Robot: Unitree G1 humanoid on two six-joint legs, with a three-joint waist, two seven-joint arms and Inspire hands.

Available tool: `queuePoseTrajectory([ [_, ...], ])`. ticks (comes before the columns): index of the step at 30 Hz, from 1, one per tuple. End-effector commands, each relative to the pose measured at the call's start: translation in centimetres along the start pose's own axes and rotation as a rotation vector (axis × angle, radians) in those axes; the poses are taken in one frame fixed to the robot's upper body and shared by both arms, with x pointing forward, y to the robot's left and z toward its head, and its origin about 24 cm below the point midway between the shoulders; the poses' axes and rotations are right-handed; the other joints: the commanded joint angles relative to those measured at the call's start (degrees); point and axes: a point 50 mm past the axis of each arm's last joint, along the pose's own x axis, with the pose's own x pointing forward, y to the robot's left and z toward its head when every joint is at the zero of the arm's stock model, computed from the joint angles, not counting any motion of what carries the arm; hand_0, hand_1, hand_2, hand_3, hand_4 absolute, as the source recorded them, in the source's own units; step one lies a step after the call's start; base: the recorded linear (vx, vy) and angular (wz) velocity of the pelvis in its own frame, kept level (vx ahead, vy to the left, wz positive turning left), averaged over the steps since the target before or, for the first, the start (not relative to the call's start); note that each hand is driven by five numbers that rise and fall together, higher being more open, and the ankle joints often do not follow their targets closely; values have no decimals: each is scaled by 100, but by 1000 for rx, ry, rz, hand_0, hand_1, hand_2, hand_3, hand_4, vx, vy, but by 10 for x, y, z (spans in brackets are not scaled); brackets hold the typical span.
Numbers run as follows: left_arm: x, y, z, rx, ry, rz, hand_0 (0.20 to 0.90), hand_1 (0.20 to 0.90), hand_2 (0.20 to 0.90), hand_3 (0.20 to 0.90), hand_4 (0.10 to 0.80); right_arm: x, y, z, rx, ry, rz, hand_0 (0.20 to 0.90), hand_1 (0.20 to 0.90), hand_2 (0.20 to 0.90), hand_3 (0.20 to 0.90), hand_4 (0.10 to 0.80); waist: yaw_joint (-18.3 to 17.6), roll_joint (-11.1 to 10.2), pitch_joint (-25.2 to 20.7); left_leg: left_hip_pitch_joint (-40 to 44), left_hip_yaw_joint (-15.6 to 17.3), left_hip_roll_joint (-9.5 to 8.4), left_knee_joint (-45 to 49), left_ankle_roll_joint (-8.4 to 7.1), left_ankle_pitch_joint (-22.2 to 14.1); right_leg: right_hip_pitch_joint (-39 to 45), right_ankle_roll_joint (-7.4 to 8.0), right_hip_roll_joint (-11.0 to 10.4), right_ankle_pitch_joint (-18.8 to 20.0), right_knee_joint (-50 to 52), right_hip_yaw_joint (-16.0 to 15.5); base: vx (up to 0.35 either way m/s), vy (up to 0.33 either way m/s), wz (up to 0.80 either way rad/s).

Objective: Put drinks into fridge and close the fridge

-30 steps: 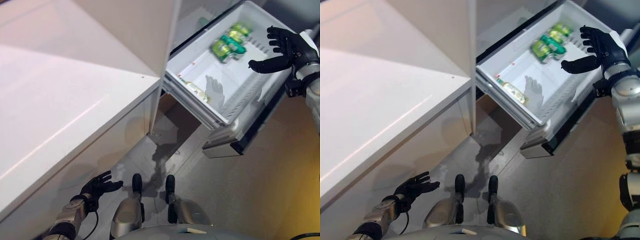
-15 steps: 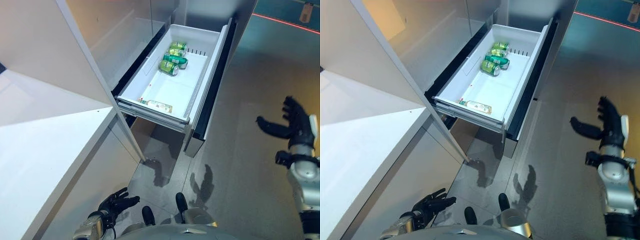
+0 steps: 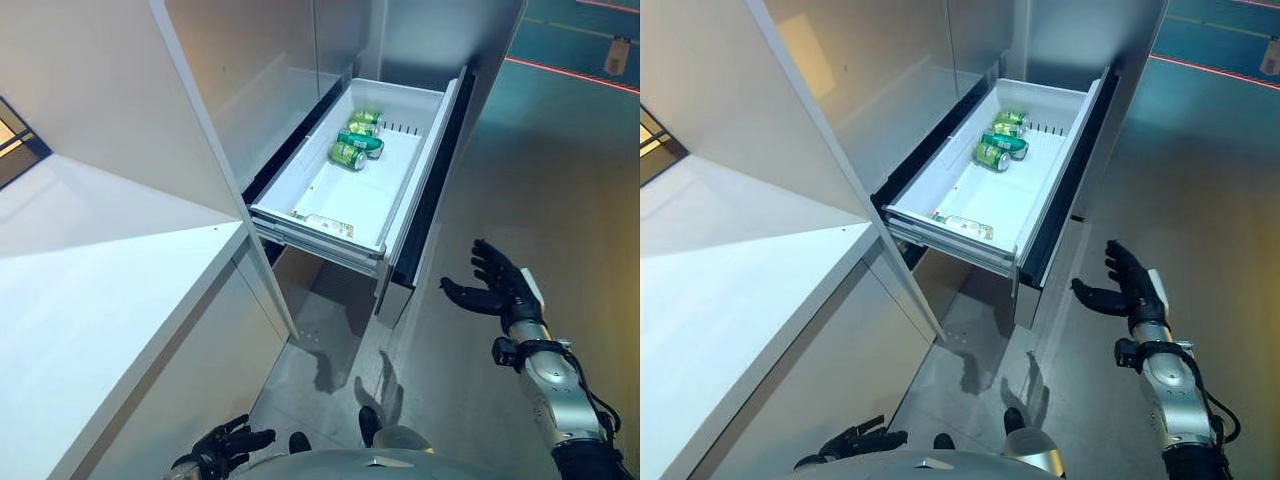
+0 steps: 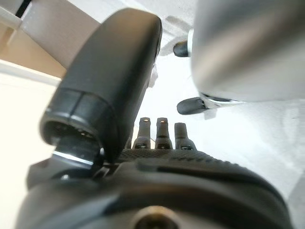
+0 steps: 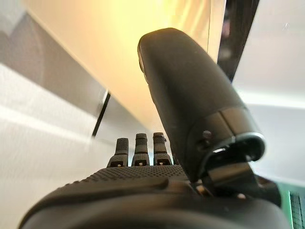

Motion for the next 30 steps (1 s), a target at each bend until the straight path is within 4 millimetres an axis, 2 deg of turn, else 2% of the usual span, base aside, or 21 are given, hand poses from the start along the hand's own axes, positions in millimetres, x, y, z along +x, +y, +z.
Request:
queuePoseTrajectory([
  [1,2,1,16,28,-66,6,900,900,900,900,800,24,-2,83,-17,-384,24,900,900,900,900,800,191,38,217,-709,-408,-292,1726,214,-1185,-667,73,-238,-818,1658,-398,42,29,13],
  [6,4,-11,38,51,-131,-20,900,900,900,900,800,34,24,103,-12,-440,93,900,900,900,900,800,349,65,516,-1153,-553,-346,2215,254,-1273,-952,-31,-296,-941,2045,-491,-13,12,10],
  [12,5,-27,86,67,-274,-29,900,900,900,900,800,51,65,163,-14,-607,171,900,900,900,900,800,514,148,1121,-2043,-781,-474,3139,334,-1478,-1764,-253,-352,-1195,2992,-536,-137,55,11],
  [14,4,-30,97,77,-301,-28,900,900,900,900,800,53,78,182,-13,-653,200,900,900,900,900,800,565,149,1262,-2276,-798,-487,3453,371,-1581,-1976,-322,-363,-1287,3307,-556,-80,41,2],
  [15,4,-31,98,76,-303,-29,900,900,900,900,800,53,80,185,-15,-660,209,900,900,900,900,800,570,148,1279,-2316,-798,-488,3504,373,-1601,-2012,-330,-364,-1305,3352,-557,-54,47,5],
  [17,4,-38,109,87,-319,-45,900,900,900,900,800,54,96,206,-28,-706,249,900,900,900,900,800,635,160,1427,-2529,-805,-499,3785,376,-1663,-2205,-389,-370,-1379,3651,-591,-30,55,8],
  [20,4,-44,114,89,-331,-60,900,900,900,900,800,54,107,221,-50,-745,288,900,900,900,900,800,694,180,1516,-2640,-809,-513,3918,372,-1676,-2292,-425,-368,-1410,3769,-599,0,59,14],
  [23,4,-48,121,85,-343,-66,900,900,900,900,800,50,125,245,-67,-810,363,900,900,900,900,800,811,199,1625,-2749,-842,-534,4038,381,-1686,-2393,-456,-358,-1460,3924,-611,8,48,10],
  [30,4,-56,129,102,-349,-82,900,900,900,900,800,38,163,278,-96,-887,492,900,900,900,900,800,1030,223,1695,-2780,-934,-541,3875,339,-1486,-2417,-475,-311,-1397,3875,-651,3,10,12],
])
